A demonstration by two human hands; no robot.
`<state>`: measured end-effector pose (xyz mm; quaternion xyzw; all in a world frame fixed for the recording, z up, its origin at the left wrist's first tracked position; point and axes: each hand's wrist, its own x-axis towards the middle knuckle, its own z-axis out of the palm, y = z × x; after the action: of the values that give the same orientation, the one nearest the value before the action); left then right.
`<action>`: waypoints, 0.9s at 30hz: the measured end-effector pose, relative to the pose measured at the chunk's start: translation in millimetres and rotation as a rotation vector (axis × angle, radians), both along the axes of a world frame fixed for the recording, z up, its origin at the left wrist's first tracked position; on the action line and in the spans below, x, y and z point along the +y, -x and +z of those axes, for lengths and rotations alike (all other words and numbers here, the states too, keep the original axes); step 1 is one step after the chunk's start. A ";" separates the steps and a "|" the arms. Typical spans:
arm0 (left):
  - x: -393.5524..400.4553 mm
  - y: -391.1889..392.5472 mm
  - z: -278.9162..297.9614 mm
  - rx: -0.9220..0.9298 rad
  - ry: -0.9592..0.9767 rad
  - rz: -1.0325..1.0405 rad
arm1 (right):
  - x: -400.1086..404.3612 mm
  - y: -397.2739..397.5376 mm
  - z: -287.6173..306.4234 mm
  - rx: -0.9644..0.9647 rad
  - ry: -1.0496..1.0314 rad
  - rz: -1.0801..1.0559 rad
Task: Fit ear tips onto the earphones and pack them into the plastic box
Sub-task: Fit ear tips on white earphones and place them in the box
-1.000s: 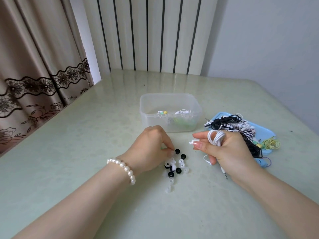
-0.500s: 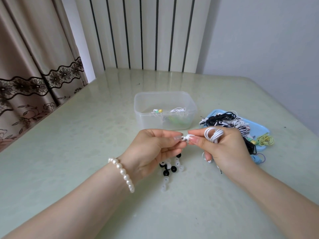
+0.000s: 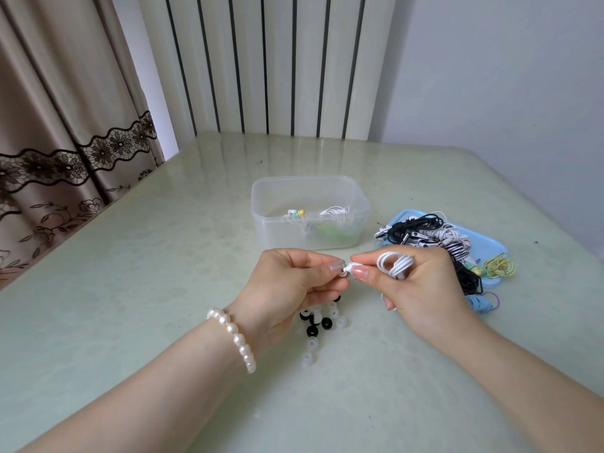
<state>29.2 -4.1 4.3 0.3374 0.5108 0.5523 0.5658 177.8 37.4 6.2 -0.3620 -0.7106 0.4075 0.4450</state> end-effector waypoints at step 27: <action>-2.2 -3.3 -1.0 0.224 -0.093 0.018 | 4.1 0.3 -18.7 -0.155 -0.251 -0.101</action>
<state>32.5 -6.3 3.2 0.4183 0.5475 0.5394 0.4840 177.4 41.5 -12.5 -0.3692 -0.7689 0.2634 0.4506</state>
